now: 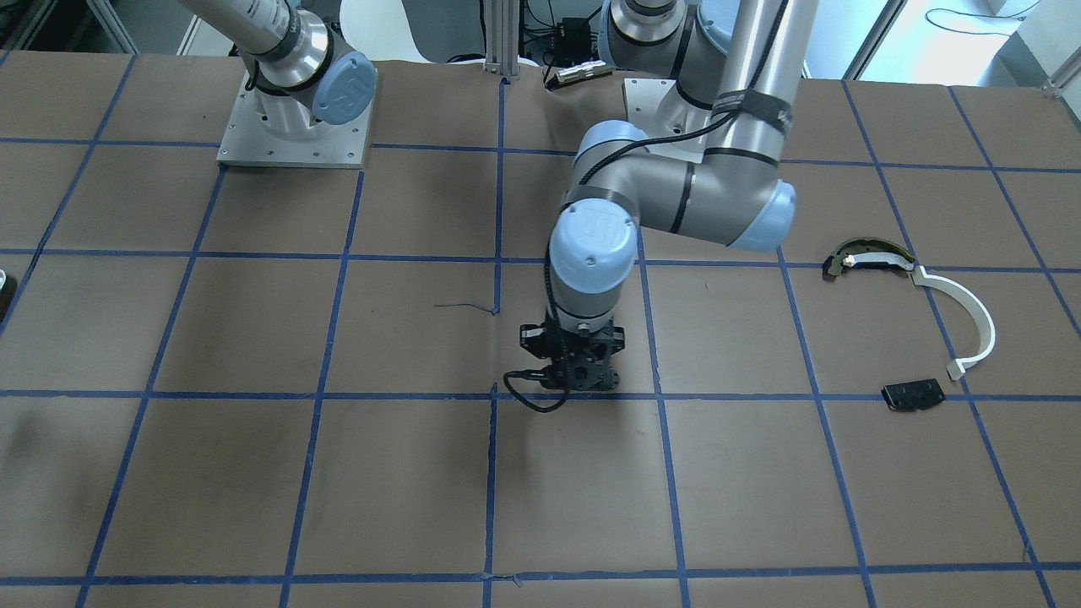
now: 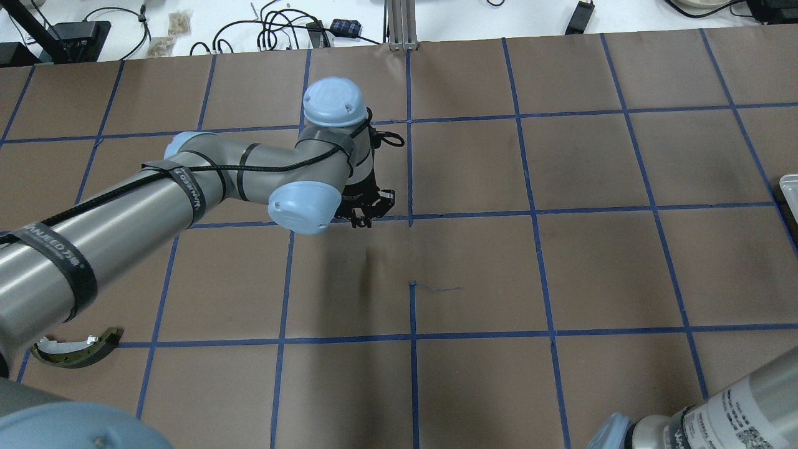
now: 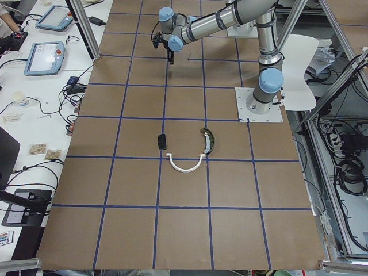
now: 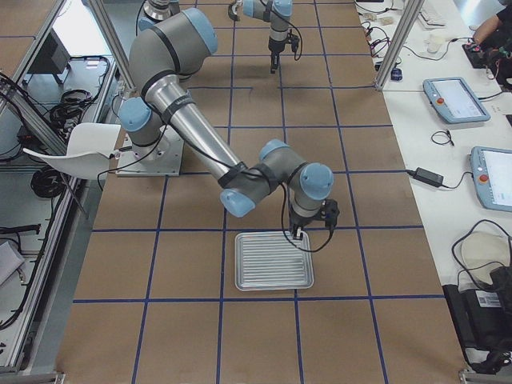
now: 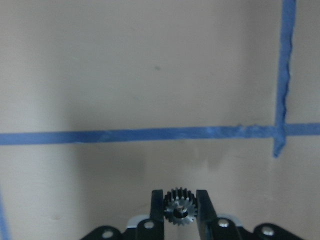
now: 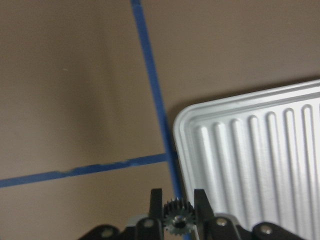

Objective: Place bearing gear from tray to pile

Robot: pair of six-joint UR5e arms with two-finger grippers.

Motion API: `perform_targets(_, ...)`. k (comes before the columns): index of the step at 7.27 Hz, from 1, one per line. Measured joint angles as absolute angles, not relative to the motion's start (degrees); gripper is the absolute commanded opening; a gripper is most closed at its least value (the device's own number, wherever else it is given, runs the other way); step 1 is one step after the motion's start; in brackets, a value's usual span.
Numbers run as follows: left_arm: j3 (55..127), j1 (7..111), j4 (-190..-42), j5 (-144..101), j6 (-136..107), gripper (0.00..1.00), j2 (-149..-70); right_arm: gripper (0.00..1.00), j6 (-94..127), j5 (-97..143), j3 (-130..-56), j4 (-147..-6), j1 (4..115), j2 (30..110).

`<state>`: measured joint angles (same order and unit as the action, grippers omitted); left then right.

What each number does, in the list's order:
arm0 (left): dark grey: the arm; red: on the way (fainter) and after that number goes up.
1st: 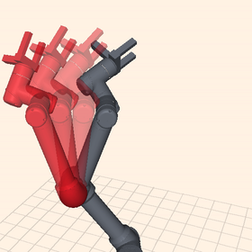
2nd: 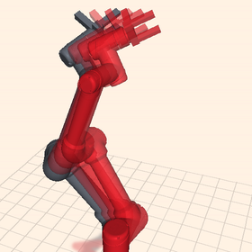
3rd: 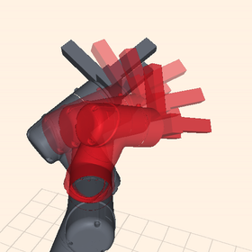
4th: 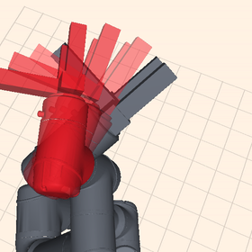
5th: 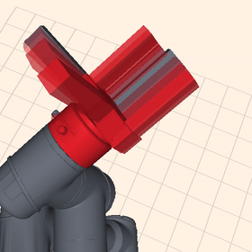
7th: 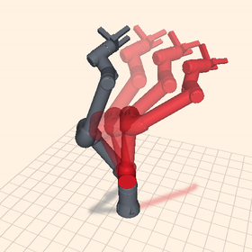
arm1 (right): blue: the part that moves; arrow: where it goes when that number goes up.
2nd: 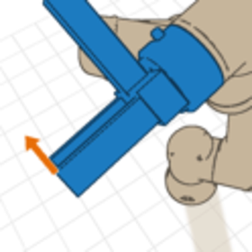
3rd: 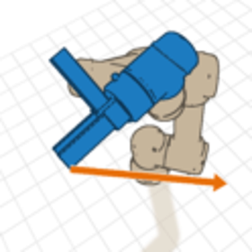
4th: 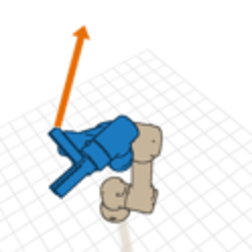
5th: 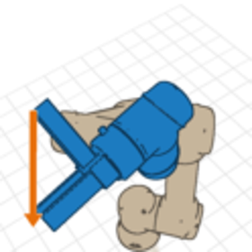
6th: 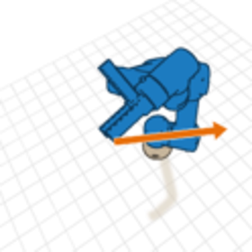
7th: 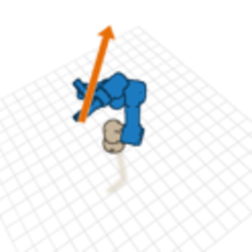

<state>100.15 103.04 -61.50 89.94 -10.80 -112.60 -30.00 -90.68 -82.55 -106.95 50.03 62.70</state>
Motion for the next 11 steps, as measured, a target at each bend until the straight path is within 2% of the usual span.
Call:
perform_targets(4, 103.66, 79.12, -71.4, 94.6, 25.16, 0.0, -102.99, 0.0, 10.53, -83.77, -84.43, -101.76, 79.93, 65.96)
perform_targets(7, 107.35, 61.47, -69.23, 93.04, 42.06, 0.0, -103.74, 0.0, 31.77, -79.38, -85.34, -102.75, 98.8, 65.39)
perform_targets(9, 107.85, 57.4, -66.06, 91.39, 45.47, 0.0, -106.31, 0.0, 37.53, -78.48, -88.88, -108.86, 106.05, 63.16)
perform_targets(10, 107.93, 56.37, -65.06, 91.36, 45.93, 0.3, -107.58, 0.0, 39.93, -78.42, -91.85, -114.8, 108.34, 61.82)
perform_targets(11, 107.89, 55.57, -64.42, 91.45, 45.95, 0.65, -108.61, 0.0, 41.4, -78.38, -94.73, -119.02, 109.39, 60.93)
